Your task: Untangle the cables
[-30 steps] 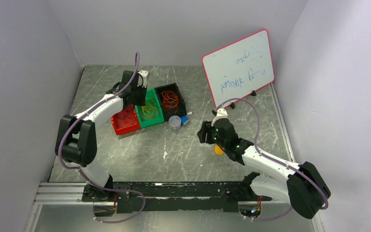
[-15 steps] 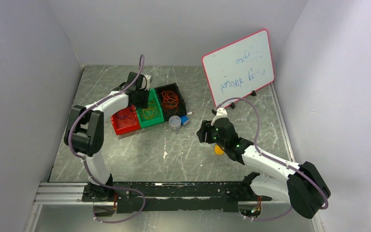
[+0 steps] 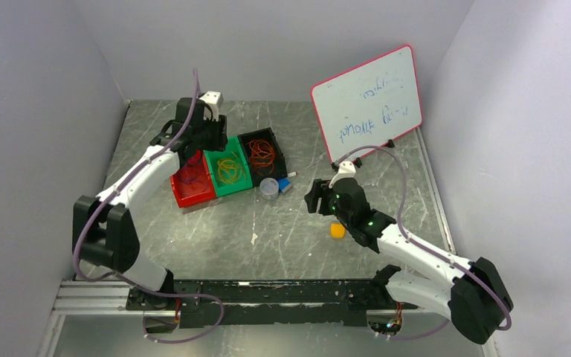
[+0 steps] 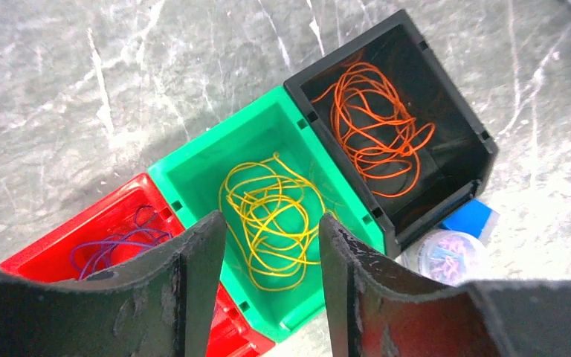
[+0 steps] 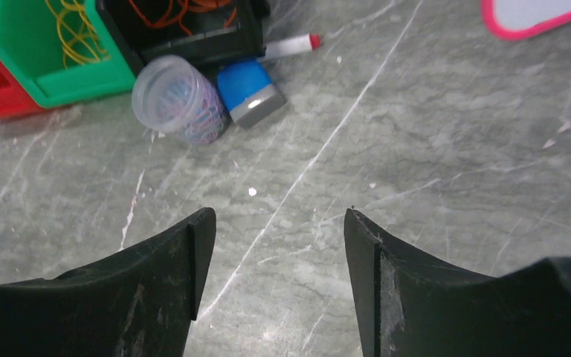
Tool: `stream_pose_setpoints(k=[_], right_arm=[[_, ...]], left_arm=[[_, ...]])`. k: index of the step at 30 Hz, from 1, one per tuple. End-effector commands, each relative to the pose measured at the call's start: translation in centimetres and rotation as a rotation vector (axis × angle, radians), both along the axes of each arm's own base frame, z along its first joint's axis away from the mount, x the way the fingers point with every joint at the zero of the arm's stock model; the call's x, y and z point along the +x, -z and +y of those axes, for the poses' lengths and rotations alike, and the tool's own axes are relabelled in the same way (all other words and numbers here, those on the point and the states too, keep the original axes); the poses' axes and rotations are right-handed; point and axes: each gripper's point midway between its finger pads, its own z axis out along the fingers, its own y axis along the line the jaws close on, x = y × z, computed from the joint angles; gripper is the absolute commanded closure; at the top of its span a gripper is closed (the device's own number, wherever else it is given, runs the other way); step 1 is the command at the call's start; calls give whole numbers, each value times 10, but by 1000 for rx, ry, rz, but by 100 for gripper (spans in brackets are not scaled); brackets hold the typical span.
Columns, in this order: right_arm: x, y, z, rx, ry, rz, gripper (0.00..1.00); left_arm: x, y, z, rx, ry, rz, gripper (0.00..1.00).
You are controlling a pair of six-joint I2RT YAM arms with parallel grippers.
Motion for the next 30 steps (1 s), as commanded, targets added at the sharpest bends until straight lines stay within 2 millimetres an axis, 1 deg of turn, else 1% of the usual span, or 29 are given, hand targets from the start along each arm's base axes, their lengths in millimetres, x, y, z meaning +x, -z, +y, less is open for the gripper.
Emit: stream_pose_setpoints(k=[1,3,6,8,9,10,11,12,13,14,17,18,21,23,25,30], right_arm=[[15,-44,-18,1,110,-103,29],[19,-65,-26,-7,145,-150,25],[22,-94,-44,-33,222,-206,21],[20,-111,-56,-43,258,-239,17],[18,-119,-60,-47,266,-253,14],[16,-126,-64,-51,270,-266,9],[13,-133,-66,-52,267,-280,3],[10,-138,-69,-57,264,-285,1],[7,-144,-72,-61,263,-291,0],[2,-148,-77,-64,267,-292,0],[-9,-155,-94,-61,331,-278,0],[-12,-154,-101,-67,353,-271,0],[-20,-147,-114,-72,400,-255,0],[-26,-141,-122,-55,441,-241,0],[-30,-139,-127,-33,464,-237,0],[-39,-140,-137,17,502,-262,0]], left_arm=[[-9,-42,5,-49,-17,-119,45],[-20,-70,8,-77,-19,-196,43],[-40,-97,16,-106,-26,-289,41],[-58,-110,23,-134,-47,-332,39],[-66,-112,25,-151,-54,-347,37],[-76,-115,29,-167,-64,-364,30],[-84,-118,32,-184,-77,-379,25],[-92,-117,35,-196,-86,-386,22],[-101,-116,38,-211,-96,-393,20],[-109,-112,41,-221,-111,-386,18],[-131,-105,51,-264,-161,-375,9],[-139,-105,56,-289,-197,-381,9],[-155,-87,75,-340,-328,-367,7],[-165,-80,89,-359,-410,-375,5],[-173,-80,101,-369,-467,-401,1],[-194,-84,126,-395,-588,-459,0]])
